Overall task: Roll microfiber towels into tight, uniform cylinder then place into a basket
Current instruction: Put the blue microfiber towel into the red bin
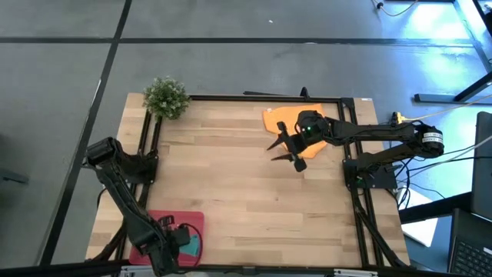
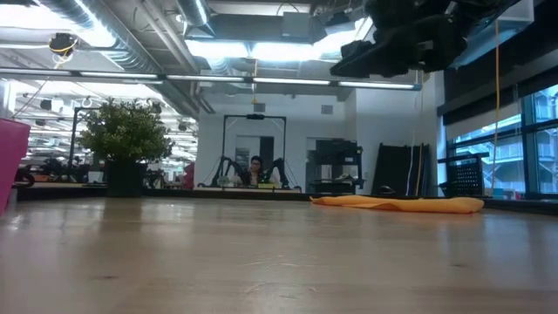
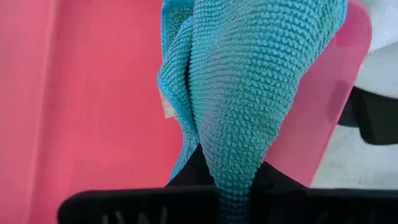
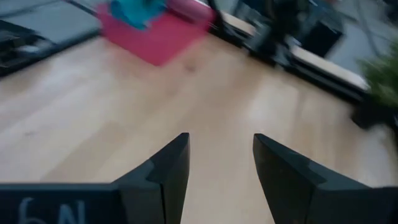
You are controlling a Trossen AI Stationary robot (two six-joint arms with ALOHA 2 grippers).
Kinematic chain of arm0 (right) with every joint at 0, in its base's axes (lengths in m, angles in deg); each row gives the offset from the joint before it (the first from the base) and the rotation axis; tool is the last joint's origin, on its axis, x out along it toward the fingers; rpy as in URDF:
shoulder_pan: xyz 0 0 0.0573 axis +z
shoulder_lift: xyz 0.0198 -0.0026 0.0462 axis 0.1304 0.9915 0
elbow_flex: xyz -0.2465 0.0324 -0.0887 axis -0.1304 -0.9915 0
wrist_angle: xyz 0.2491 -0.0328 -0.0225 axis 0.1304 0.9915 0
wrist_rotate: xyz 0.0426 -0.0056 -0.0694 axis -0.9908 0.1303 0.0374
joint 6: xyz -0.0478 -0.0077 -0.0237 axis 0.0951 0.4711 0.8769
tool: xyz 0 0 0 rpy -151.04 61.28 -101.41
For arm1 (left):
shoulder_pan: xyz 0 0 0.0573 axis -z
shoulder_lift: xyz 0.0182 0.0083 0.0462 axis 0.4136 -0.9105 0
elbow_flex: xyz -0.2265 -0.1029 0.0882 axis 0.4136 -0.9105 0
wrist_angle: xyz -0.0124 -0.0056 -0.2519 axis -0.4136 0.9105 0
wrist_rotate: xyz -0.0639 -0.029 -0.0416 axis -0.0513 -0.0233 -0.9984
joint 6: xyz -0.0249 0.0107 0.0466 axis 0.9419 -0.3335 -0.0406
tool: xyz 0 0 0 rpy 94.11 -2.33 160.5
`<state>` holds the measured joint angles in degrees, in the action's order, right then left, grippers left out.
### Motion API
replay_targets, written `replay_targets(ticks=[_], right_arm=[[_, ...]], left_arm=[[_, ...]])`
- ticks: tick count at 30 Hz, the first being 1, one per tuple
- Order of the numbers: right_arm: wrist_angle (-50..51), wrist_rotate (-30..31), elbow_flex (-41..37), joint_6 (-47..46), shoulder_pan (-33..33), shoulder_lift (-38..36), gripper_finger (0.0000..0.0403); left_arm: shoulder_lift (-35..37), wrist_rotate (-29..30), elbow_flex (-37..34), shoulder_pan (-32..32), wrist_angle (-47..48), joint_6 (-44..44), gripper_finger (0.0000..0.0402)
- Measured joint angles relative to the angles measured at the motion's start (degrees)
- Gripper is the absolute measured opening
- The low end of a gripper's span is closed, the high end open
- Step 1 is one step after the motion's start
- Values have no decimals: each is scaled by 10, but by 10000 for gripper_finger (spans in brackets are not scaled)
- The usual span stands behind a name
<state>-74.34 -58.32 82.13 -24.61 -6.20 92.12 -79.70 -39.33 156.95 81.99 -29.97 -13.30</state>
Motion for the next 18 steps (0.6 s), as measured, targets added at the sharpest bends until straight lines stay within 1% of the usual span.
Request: replay_targets(ticks=[3, 6, 14, 18], right_arm=[[1, -55, 0, 26, 0, 0, 178], [1, -87, 0, 42, 0, 0, 178], [1, -90, 0, 43, 0, 0, 178], [1, -90, 0, 43, 0, 0, 178]], left_arm=[[-7, 1, 0, 0, -7, -26, 6], [-14, 2, 0, 0, -7, -34, 6], [-31, -4, 0, 0, -9, -36, 6], [-36, -31, 0, 0, -10, -36, 6]])
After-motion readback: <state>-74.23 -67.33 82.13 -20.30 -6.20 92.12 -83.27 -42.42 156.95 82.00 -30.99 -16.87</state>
